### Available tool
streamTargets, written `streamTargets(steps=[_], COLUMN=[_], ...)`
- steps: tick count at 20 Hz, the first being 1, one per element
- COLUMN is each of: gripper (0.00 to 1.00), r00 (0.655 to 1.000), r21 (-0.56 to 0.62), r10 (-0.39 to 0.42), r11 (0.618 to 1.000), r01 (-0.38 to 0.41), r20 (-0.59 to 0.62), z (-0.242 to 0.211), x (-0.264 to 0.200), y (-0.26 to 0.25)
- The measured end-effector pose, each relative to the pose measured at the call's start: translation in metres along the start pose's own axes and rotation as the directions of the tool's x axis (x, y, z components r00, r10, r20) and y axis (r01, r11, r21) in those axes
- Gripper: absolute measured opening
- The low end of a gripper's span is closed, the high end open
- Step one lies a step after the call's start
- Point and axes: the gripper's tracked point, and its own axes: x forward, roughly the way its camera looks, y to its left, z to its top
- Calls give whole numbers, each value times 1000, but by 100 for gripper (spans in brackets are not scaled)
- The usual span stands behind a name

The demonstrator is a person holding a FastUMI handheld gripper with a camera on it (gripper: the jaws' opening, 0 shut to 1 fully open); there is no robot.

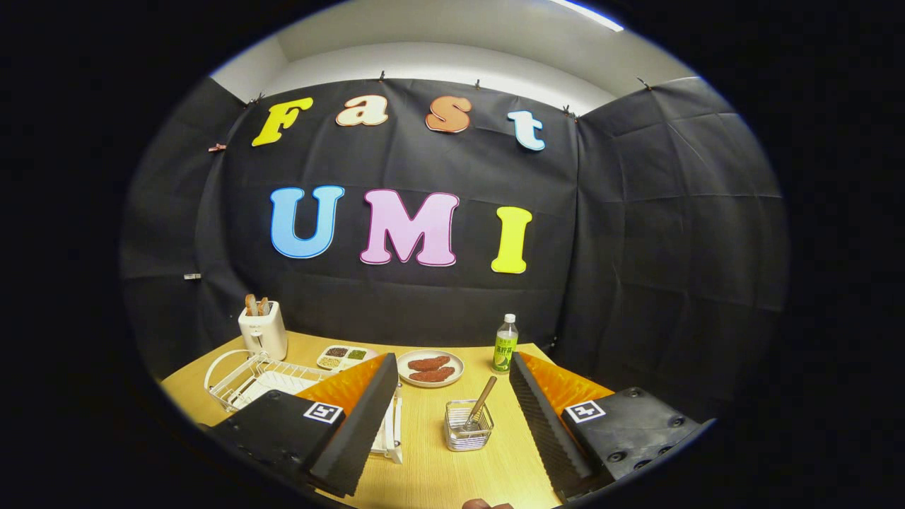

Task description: Take the plate from the dish rack, then take the spoon from the basket and place it into the plate.

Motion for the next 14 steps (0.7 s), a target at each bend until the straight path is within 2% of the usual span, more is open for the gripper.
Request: streamTargets(steps=[14], gripper=[98], r00=[998], r21=[5], r10=[42], r11=[999], r01=[-41], r20=[-44], z=[-6], x=[11], y=[15])
